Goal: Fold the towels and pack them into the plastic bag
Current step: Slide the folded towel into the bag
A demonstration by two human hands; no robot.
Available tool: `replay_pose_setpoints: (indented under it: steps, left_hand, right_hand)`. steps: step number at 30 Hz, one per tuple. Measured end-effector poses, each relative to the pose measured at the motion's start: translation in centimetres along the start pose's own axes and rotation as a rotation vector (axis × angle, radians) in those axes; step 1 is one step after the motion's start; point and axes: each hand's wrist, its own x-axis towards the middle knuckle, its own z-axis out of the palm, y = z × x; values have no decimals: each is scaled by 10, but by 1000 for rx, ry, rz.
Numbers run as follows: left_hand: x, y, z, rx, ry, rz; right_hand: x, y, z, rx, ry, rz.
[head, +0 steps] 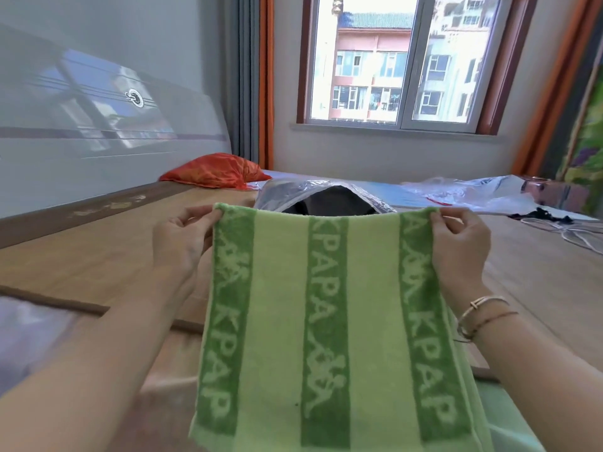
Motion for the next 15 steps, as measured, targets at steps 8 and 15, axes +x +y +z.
replay_pose_setpoints:
  steps: [8, 15]
  left_hand:
    - [9, -62, -24, 682, -228, -206]
    - [-62, -45, -56, 957, -238, 16]
  right_hand:
    - [-13, 42, 14, -579, -684, 323]
    - [-76, 26, -49, -752, -611, 9]
